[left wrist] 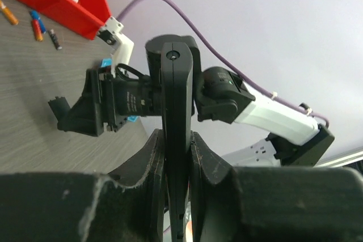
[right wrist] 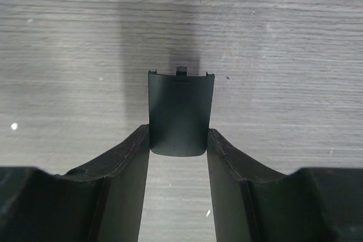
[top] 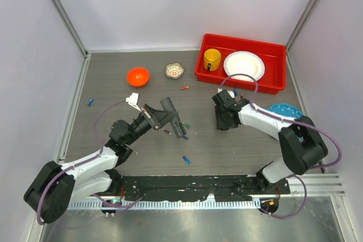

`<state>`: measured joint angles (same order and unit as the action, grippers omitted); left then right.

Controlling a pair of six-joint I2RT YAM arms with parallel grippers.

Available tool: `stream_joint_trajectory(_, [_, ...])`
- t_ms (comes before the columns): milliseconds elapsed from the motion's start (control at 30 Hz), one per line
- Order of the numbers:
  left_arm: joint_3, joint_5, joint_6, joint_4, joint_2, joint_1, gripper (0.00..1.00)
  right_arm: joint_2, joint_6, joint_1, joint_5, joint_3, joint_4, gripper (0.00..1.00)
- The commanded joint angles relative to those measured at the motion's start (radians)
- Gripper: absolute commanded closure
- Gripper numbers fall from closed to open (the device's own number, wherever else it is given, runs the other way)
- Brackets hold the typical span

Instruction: Load the batteries into the remote control

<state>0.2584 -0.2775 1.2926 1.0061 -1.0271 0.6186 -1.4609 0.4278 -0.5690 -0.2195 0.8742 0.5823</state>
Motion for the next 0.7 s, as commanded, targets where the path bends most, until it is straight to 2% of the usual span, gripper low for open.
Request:
stream_joint_trajectory(0, [-0.039,-0.028,-0.019,-0.044,0.050,-0.011,1.00,-0.064,0.005,0.009,-0.008,0.011,-0.088,0.60])
stream_joint_trajectory(233, [-0.068,0.000,-0.049,-0.119,0.125,-0.023,1.00,-0.116,0.002,0.009,-0.006,0.023,-0.093,0.59])
stream_joint_trajectory(333, [-0.079,0.014,-0.062,-0.127,0.151,-0.025,1.00,-0.125,0.003,0.009,0.002,0.020,-0.093,0.49])
stream_joint_trajectory(367, [-0.082,0.014,-0.075,-0.129,0.157,-0.025,1.00,-0.122,0.003,0.009,-0.001,0.017,-0.093,0.40])
stream_joint_trajectory(433, [-0.084,0.014,-0.090,-0.129,0.174,-0.025,1.00,-0.116,0.008,0.009,-0.004,0.020,-0.090,0.31])
stream_joint_trajectory(533, [-0.085,0.024,-0.107,-0.155,0.202,-0.025,1.00,-0.076,0.014,0.011,-0.011,0.035,-0.076,0.23])
stream_joint_trajectory(667, [-0.085,0.064,-0.121,-0.221,0.248,-0.025,1.00,0.026,0.009,-0.014,-0.008,0.063,-0.090,0.21])
